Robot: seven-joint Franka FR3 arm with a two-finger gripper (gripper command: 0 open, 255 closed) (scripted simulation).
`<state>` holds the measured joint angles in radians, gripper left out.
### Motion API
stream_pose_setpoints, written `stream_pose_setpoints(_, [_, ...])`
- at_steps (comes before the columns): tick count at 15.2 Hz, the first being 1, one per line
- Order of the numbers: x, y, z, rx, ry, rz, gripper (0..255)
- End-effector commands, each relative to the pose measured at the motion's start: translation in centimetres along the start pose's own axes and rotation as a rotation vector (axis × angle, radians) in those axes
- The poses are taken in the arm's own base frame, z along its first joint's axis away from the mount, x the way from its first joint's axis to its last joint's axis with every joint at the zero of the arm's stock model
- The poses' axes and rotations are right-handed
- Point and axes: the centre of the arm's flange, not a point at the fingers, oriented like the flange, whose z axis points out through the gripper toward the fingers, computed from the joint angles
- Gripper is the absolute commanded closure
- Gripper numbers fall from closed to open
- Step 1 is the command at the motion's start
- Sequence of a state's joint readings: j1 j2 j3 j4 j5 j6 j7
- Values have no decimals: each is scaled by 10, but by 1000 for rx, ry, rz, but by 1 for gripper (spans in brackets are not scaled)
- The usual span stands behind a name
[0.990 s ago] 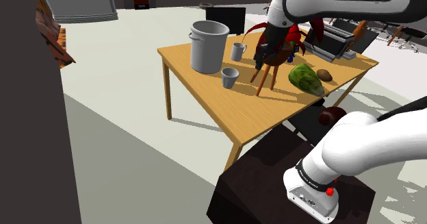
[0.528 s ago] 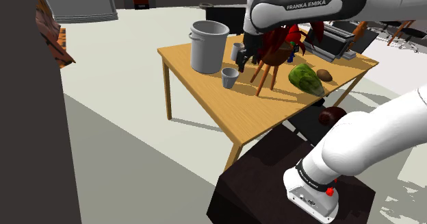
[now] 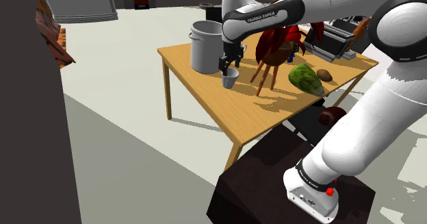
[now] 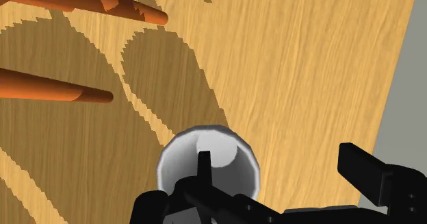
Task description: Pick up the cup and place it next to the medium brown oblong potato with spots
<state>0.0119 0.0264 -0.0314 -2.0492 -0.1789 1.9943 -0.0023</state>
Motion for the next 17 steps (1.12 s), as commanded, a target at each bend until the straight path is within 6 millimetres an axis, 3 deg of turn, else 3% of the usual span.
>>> stream_pose_setpoints(1, [22, 0, 15, -11, -13, -8, 0])
stream_pose_setpoints(4, [50, -1, 33, -22, -28, -17, 0])
stream_pose_setpoints(11, [49, 0, 73, -22, -28, -17, 0])
stream_pose_setpoints(17, [49, 0, 73, -22, -28, -17, 0])
